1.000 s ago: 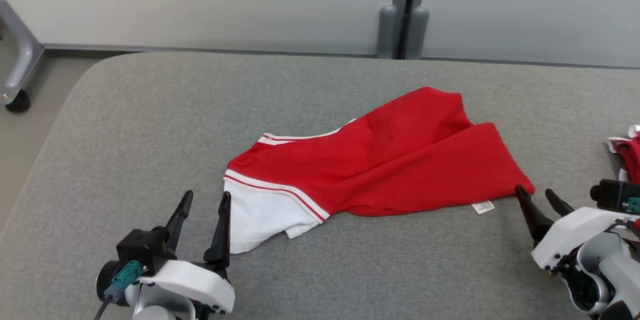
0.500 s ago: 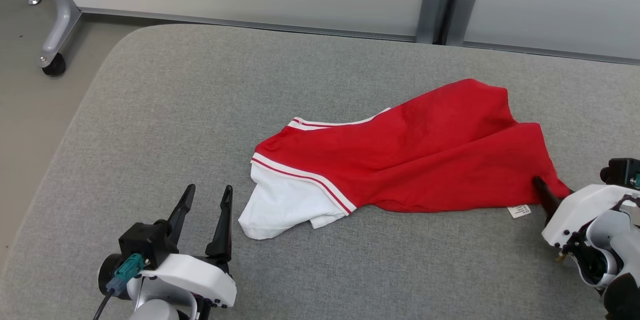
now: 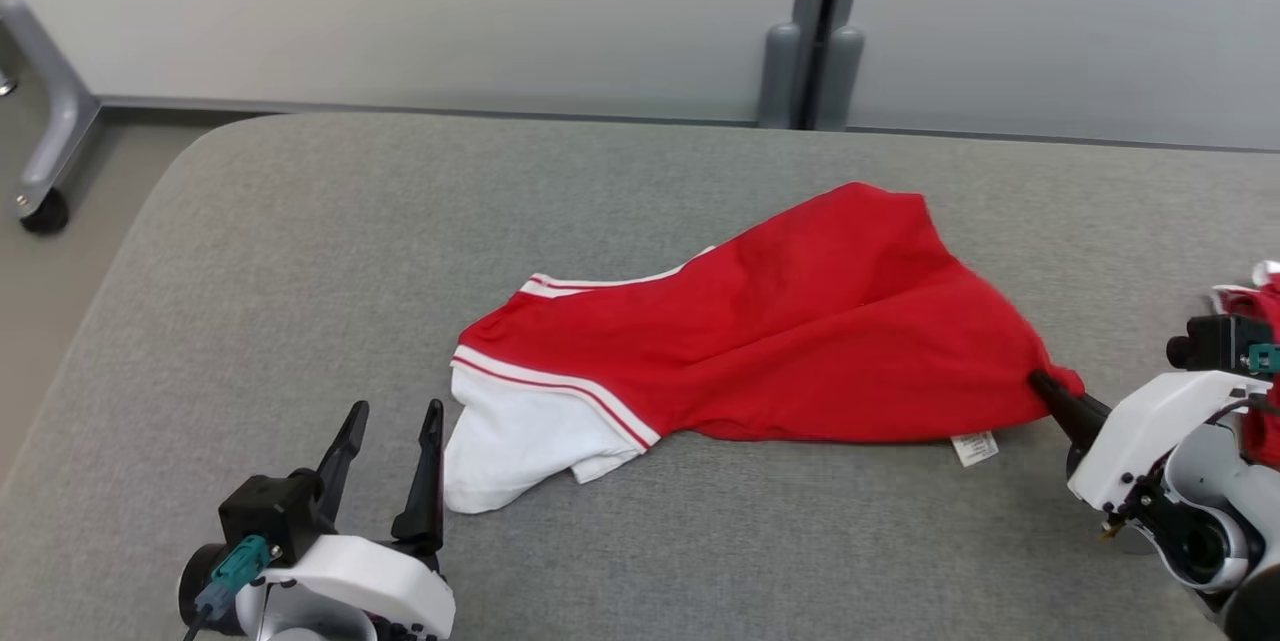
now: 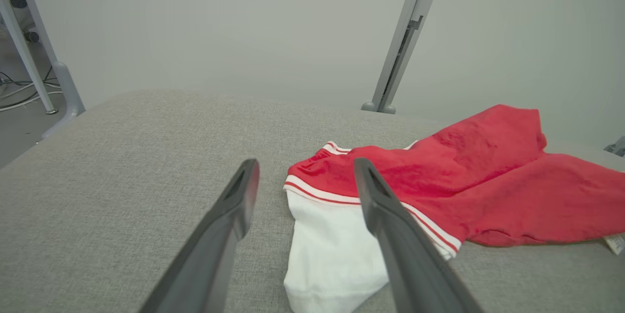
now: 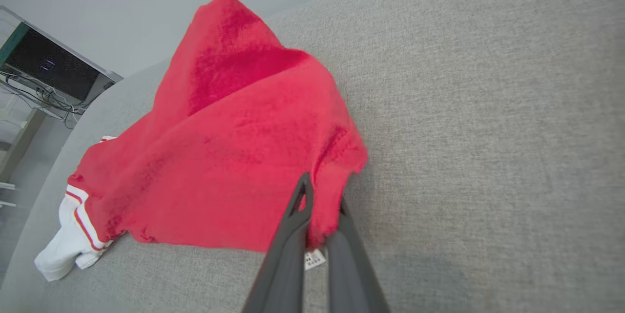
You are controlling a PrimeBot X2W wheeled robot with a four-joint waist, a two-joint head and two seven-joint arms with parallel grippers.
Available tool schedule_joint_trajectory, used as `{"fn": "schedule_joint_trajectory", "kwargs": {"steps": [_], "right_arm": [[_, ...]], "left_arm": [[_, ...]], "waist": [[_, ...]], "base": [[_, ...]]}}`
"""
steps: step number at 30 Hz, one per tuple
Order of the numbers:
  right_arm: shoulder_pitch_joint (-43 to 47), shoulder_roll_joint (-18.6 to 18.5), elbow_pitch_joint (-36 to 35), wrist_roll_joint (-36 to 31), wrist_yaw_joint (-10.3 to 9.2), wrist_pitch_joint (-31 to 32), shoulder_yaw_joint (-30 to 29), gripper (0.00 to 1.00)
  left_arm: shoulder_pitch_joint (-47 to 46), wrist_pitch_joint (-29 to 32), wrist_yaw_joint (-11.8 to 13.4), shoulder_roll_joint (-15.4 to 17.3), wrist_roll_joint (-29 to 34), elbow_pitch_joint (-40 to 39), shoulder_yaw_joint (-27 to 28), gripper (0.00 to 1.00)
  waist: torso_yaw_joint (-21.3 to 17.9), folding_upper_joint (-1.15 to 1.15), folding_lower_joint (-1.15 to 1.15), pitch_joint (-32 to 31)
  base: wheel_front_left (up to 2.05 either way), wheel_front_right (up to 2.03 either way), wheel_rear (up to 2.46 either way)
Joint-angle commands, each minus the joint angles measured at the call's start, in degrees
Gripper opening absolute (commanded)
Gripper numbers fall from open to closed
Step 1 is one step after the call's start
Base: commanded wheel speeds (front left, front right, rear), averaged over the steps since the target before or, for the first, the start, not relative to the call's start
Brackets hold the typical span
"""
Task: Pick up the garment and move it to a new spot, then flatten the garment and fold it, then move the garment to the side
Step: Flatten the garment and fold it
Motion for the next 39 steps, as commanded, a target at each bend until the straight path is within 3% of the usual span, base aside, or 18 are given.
{"fn": "schedule_joint_trajectory", "kwargs": {"steps": [1,12,17,22,23,24,25,32,39], "right_arm": [[1.1,-1.5,-1.6,0.8,0.10,1.2,0.1,0.00],[10.8,-10.9,-16.3,10.6,0.10,13.6,-1.3,0.00],[15.4,-13.8,-17.0,13.7,0.08,17.0,-2.0,0.00],[16.6,-13.4,-13.5,12.7,0.07,16.6,-2.3,0.00],[16.3,-12.9,-12.7,12.1,0.07,16.1,-2.3,0.08],[16.0,-12.3,-11.7,11.7,0.07,15.6,-2.4,0.71],[15.8,-11.6,-11.0,11.3,0.07,15.2,-2.5,1.00],[14.8,-9.9,-10.4,9.6,0.07,12.2,-4.3,1.00],[15.4,-9.1,-14.8,6.8,0.07,4.7,-8.5,1.00]], "left_arm": [[0.6,-0.2,0.3,0.6,-0.3,0.1,0.4,1.00],[3.7,-0.4,1.5,1.7,-1.0,-0.8,2.7,1.00],[4.7,-0.4,1.7,2.1,-1.0,-1.3,2.8,1.00],[4.5,0.3,1.9,2.3,-1.2,-1.9,2.4,1.00],[4.3,0.4,1.9,2.3,-1.2,-1.9,2.3,1.00],[4.2,0.7,1.9,2.3,-1.2,-1.9,2.2,1.00],[4.1,0.9,1.8,2.3,-1.2,-1.9,2.1,1.00],[4.1,3.7,1.9,3.1,-1.5,-2.7,1.1,1.00],[5.0,14.4,0.6,4.8,-3.1,-4.5,-2.6,1.00]], "waist": [[-1.7,0.00,0.00,-1.3],[-6.8,0.00,0.00,-3.1],[-7.8,0.00,0.00,-3.3],[-7.8,0.00,0.00,-2.9],[-7.7,0.00,0.00,-2.8],[-7.6,0.00,0.00,-2.8],[-7.4,0.00,0.00,-2.7],[-6.8,0.00,0.00,-3.0],[-6.8,0.00,0.00,-3.8]], "base": [[0.00,0.00,0.00],[0.00,0.00,0.00],[0.00,0.00,0.00],[0.00,0.00,0.00],[0.00,0.00,0.00],[0.00,0.00,0.00],[0.00,0.00,0.00],[0.00,0.00,0.00],[0.00,0.00,0.00]]}}
